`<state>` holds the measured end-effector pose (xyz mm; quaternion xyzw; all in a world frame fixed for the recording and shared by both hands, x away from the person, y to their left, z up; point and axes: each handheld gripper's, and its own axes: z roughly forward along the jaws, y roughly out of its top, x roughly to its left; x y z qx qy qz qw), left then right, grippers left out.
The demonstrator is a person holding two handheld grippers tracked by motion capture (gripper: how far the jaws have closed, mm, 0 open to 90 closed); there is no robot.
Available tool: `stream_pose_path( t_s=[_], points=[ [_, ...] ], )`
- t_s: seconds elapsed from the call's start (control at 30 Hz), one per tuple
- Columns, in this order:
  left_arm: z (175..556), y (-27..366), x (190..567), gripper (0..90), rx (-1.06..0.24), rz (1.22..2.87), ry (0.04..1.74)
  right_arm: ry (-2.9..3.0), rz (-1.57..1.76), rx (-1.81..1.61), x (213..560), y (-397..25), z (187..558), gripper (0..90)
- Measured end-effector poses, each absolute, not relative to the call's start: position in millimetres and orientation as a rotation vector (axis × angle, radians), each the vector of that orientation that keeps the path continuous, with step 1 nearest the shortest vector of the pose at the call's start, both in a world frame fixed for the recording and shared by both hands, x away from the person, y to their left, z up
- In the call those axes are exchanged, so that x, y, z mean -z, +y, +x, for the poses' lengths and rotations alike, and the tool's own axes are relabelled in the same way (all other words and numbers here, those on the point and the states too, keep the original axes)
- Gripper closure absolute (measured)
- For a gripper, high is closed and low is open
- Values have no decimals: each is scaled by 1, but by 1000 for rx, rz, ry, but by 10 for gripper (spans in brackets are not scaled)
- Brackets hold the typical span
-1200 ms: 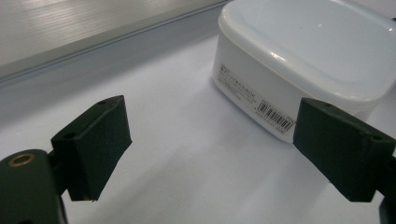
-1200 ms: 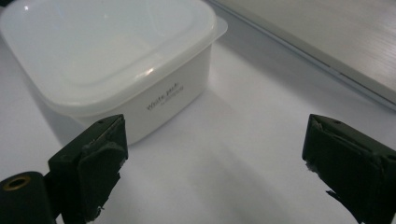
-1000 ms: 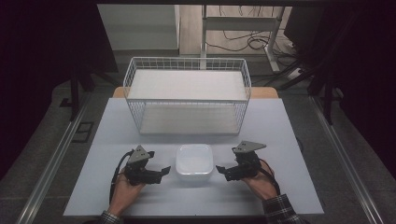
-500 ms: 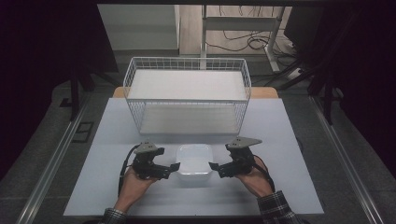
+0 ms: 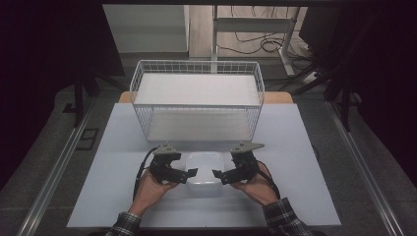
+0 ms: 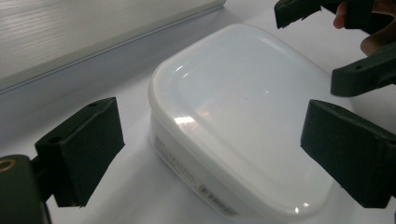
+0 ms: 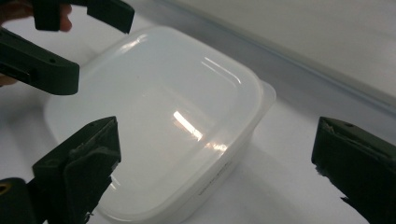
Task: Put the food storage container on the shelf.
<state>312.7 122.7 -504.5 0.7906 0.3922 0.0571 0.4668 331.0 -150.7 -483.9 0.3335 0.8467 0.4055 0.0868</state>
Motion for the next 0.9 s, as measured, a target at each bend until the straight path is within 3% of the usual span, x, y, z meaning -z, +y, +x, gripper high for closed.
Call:
stream_pose_path(
  t_s=[0.27, 0.5, 0.6, 0.8, 0.9],
  points=[
    [319, 124, 516, 82, -59, 1904, 1013, 2555, 1038, -1208, 489, -146, 342, 70],
    [305, 122, 513, 214, -1, 1904, 997, 2635, 1072, -1252, 488, -150, 337, 218],
    [299, 124, 511, 303, 10, 1897, 1004, 2641, 1119, -1247, 487, -152, 331, 238],
    [288, 135, 505, 549, 22, 1851, 1050, 2580, 1262, -1287, 480, -165, 314, 546],
    [282, 136, 500, 637, -16, 1845, 1050, 2541, 1311, -1331, 476, -172, 309, 646]
  ],
)
